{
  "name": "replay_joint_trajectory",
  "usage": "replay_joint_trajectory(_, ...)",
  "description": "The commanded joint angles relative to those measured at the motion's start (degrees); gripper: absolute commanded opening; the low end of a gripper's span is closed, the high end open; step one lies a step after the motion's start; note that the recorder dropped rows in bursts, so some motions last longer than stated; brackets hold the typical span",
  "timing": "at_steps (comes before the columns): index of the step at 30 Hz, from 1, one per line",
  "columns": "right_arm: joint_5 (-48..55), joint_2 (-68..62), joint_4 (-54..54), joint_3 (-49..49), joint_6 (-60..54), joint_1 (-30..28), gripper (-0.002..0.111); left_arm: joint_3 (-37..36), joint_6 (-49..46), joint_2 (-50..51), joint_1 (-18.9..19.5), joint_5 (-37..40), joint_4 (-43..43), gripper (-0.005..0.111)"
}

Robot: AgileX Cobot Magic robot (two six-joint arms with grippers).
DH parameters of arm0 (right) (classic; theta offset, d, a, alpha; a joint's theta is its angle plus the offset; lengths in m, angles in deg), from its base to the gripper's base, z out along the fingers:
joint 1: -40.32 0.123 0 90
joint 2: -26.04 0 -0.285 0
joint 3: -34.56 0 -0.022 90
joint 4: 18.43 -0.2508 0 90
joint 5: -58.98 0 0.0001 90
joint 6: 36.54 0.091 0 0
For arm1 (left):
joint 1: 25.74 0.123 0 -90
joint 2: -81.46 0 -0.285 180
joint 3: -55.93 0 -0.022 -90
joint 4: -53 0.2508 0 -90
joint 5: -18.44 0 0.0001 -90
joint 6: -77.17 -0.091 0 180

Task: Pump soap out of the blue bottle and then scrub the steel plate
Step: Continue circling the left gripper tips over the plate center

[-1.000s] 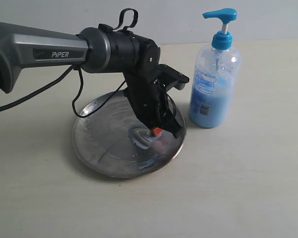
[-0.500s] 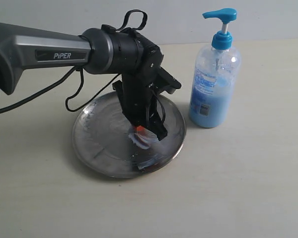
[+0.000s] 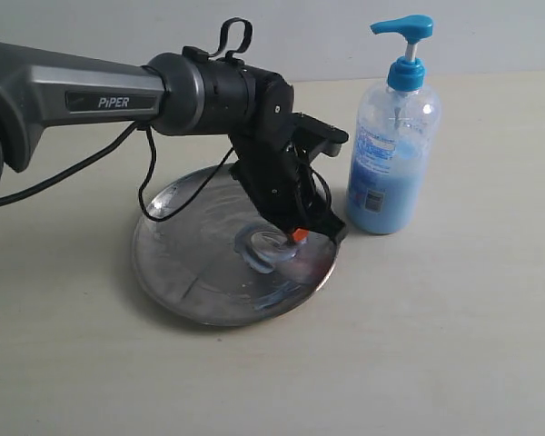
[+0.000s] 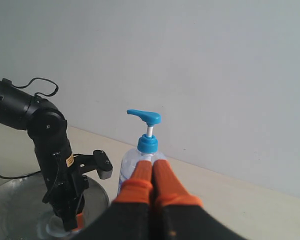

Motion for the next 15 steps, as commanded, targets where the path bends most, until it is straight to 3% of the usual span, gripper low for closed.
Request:
replay_joint_trajectory(1, -0.63, 0.19, 0.09, -0.35, 0.00, 0.03, 0.000, -1.05, -4.48, 2.93, -0.07, 5.95, -3.87, 0.001)
replay_joint_trajectory(7, -0.63, 0.19, 0.09, -0.35, 0.00, 0.03, 0.000, -1.05, -3.96, 2.93, 0.07, 10.53, 4.65, 0.001)
replay_joint_trajectory(15, -0.63, 0.19, 0.09, -0.35, 0.00, 0.03, 0.000, -1.05, 4.24, 2.93, 0.07, 12.13, 20.11, 0.001)
